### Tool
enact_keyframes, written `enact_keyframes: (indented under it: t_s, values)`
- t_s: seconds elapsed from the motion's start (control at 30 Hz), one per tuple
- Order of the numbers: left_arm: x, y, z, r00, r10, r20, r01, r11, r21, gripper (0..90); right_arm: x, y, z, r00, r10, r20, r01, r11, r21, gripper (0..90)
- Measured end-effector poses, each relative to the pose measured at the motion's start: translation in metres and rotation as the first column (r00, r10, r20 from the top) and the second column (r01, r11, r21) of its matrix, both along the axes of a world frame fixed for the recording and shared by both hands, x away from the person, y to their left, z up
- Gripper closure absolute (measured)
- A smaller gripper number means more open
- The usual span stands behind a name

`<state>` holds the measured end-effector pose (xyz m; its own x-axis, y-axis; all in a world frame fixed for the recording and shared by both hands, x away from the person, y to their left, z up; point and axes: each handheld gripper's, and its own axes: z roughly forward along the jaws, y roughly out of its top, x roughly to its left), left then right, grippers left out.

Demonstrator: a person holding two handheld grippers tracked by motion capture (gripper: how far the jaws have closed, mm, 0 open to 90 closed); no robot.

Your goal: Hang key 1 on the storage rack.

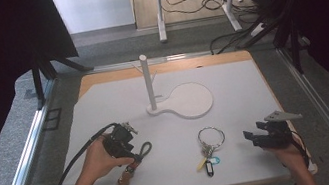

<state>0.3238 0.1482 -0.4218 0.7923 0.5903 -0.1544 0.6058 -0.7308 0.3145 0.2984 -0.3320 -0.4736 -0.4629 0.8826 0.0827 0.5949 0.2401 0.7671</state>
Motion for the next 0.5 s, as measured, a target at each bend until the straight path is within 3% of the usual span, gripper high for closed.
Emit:
enact_keyframes:
  t_s: [0.13, 0.5]
  values:
    - [0.001, -0.002, -0.01, 0.9997, -0.003, -0.025, 0.004, 0.9991, 0.043, 44.6, 0.0, 0.001, 0.0, 1.0, 0.001, -0.004, -0.001, 1.0, -0.002, 32.1]
    - [0.003, -0.007, -0.024, 0.9988, 0.01, -0.049, -0.005, 0.9947, 0.103, 52.5, 0.001, 0.005, -0.002, 0.9999, 0.009, -0.011, -0.009, 0.9998, -0.019, 32.1]
